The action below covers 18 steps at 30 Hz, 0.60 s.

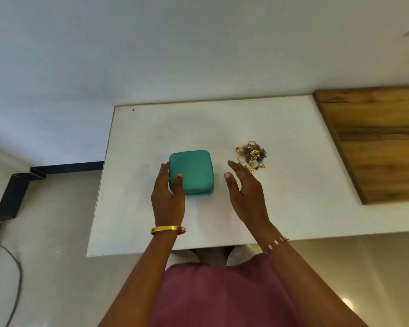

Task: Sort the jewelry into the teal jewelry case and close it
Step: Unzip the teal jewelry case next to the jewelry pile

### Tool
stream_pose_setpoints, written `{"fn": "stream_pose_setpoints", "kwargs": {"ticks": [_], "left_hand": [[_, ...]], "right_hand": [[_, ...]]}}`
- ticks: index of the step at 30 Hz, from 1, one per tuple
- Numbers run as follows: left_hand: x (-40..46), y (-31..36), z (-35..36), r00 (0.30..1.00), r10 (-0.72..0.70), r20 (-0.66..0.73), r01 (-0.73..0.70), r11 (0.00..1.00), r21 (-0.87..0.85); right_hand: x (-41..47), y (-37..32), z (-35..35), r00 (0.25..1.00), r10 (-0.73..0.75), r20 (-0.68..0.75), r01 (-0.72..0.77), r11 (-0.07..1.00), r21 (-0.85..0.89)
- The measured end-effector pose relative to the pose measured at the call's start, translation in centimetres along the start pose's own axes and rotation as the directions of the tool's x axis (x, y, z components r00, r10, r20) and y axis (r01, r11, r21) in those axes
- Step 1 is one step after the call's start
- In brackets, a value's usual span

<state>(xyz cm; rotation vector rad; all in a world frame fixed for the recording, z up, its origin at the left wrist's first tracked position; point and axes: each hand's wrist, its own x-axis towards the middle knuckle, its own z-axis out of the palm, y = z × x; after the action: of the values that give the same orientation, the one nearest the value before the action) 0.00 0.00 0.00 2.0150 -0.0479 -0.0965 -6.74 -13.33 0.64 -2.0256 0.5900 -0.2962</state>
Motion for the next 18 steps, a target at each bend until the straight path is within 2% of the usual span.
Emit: {"fn": "stream_pose_setpoints", "kwargs": {"ticks": [3, 5, 9, 13, 15, 18], "left_hand": [[2.2, -0.3, 0.4, 0.999, -0.025, 0.042, 0.025, 1.0, -0.002], [3.2, -0.5, 0.8, 0.994, -0.032, 0.102, 0.035, 0.999, -0.023], [3.3, -0.9, 1.1, 0.99, -0.047, 0.132, 0.058, 0.995, -0.079], [3.2, -0.8, 1.3, 0.989, -0.074, 0.126, 0.089, 0.989, -0.122], [3.2, -0.9, 1.3, 0.989, -0.076, 0.128, 0.092, 0.988, -0.122], [3.2, -1.0, 1.4, 0.99, -0.073, 0.117, 0.086, 0.99, -0.108]], "right_hand": [[2.9, 0.3, 1.4, 0.999, 0.044, 0.01, -0.045, 0.992, 0.116], [4.9, 0.4, 2.4, 0.998, 0.056, 0.037, -0.06, 0.989, 0.133], [7.9, 0.7, 3.5, 0.986, 0.057, 0.154, -0.081, 0.985, 0.15], [10.1, -0.3, 3.4, 0.943, 0.16, 0.292, -0.223, 0.955, 0.196], [11.1, -1.2, 3.3, 0.915, 0.165, 0.368, -0.236, 0.959, 0.156], [12.3, -1.6, 2.7, 0.848, 0.114, 0.517, -0.154, 0.987, 0.034]]}}
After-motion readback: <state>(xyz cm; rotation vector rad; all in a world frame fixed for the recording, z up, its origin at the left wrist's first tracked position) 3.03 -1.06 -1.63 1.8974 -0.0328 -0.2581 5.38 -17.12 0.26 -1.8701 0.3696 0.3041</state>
